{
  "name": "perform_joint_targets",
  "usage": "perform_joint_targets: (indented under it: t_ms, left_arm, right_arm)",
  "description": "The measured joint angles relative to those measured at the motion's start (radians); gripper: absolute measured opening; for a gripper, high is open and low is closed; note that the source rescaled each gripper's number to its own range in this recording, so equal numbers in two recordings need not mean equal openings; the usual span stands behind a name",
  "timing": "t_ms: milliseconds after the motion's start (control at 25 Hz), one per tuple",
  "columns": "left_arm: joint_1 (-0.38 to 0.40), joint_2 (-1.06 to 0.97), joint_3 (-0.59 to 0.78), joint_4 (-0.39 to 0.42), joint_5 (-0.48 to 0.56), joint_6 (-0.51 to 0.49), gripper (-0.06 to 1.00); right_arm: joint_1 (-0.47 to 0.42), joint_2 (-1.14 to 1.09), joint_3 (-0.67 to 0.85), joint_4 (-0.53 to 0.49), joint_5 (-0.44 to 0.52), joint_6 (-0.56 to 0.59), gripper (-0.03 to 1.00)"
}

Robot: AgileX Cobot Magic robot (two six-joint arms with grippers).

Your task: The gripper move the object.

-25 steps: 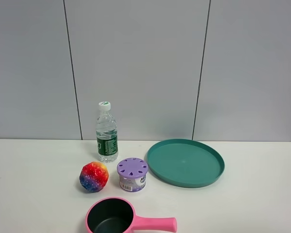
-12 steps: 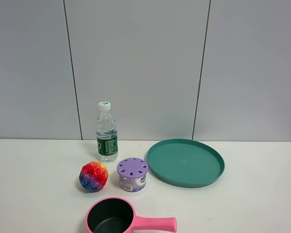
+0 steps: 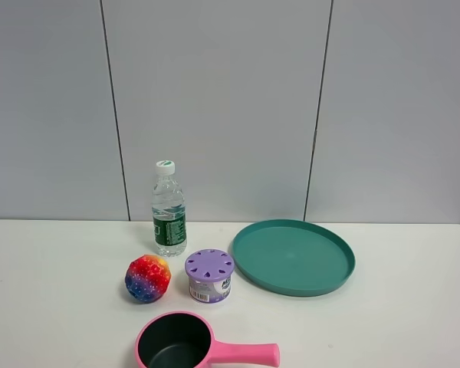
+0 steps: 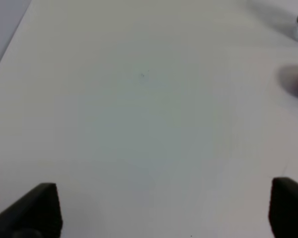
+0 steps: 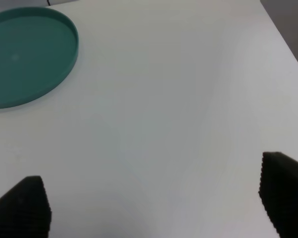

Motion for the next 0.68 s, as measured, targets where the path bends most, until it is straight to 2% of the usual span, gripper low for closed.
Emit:
perform_joint_targets:
  t_ms: [680]
  left_arm:
    - [0.0, 0.0, 0.0, 0.0, 0.0, 0.0, 1.0]
  right_arm:
    - [0.0, 0.0, 0.0, 0.0, 0.0, 0.0, 0.93]
